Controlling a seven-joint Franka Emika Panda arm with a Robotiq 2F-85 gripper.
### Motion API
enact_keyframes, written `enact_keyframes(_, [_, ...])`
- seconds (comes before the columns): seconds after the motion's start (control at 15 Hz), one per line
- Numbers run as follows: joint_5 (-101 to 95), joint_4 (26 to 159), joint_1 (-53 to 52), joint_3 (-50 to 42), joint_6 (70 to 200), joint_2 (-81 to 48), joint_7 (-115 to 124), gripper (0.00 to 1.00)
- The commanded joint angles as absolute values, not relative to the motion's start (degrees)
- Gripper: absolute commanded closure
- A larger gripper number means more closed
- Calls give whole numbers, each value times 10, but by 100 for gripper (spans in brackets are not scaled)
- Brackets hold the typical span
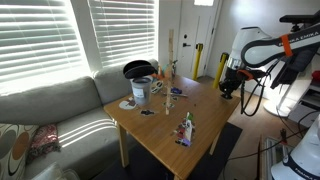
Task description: Pick up the black object and put it near the bottom right corner of the table
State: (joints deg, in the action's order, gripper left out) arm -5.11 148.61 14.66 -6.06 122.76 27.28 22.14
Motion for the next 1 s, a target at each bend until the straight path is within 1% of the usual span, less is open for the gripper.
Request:
enact_keyframes(0.0, [-60,1531,187,-50,1247,327,292,93])
enact_keyframes(0.33, [-83,1555,237,-29,1268,356,361,93])
enact_keyframes(0.8, [-108,1556,258,-17,1280,346,409,93])
enact_keyframes(0.87, [-110,1556,259,-17,1280,345,414,46])
enact_keyframes(0.93, [-113,1555,258,-17,1279,344,418,45])
